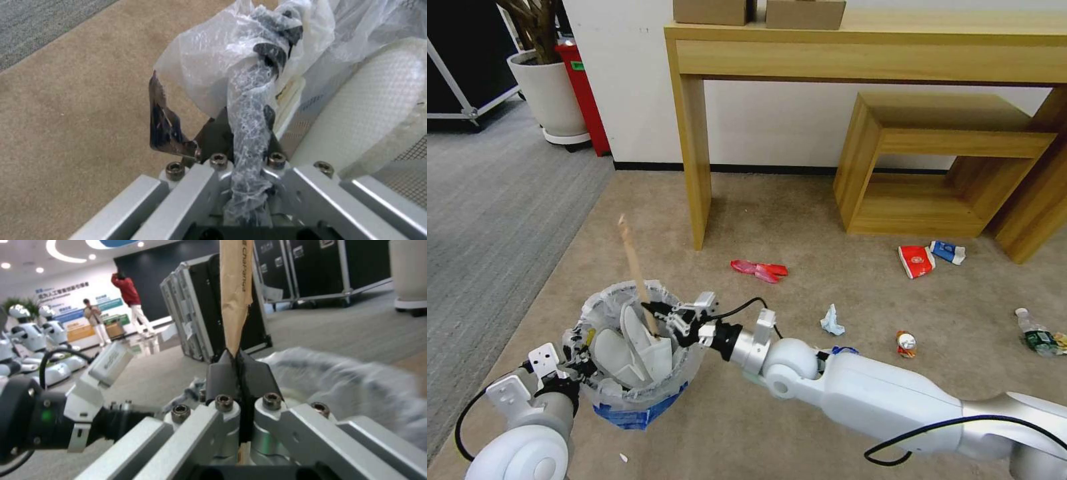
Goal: Pick up the trash bin and place the garbage on the floor into it.
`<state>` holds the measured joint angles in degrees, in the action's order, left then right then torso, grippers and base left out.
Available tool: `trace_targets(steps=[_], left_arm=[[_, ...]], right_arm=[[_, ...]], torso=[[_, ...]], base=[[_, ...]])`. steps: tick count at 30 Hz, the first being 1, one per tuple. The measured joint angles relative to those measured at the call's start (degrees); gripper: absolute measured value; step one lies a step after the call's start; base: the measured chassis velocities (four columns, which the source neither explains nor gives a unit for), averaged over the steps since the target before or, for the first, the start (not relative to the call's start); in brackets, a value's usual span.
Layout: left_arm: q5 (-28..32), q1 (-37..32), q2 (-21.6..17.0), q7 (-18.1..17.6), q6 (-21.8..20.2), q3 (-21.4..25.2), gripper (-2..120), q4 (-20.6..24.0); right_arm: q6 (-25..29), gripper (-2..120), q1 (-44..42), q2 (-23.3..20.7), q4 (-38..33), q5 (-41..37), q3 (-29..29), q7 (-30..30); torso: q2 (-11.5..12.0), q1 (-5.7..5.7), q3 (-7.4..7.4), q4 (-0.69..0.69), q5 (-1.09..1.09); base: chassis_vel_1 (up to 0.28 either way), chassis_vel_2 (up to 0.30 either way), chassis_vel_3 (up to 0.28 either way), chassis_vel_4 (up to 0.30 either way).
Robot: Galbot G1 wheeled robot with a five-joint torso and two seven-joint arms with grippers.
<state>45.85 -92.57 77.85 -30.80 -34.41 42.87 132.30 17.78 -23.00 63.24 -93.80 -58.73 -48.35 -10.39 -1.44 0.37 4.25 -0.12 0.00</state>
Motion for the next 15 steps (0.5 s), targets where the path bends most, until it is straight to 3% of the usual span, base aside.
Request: trace_targets(steps=[15], left_arm=[[0.0,-0.4,0.3,0.2,0.0,0.1,0,0.5]], right_arm=[[1.0,0,0.1,6.6,6.8,3.8,-3.4,1.9]], torso=[[0.0,0.00,0.00,0.00,0.00]], base=[[0.000,0.000,0.000,0.000]])
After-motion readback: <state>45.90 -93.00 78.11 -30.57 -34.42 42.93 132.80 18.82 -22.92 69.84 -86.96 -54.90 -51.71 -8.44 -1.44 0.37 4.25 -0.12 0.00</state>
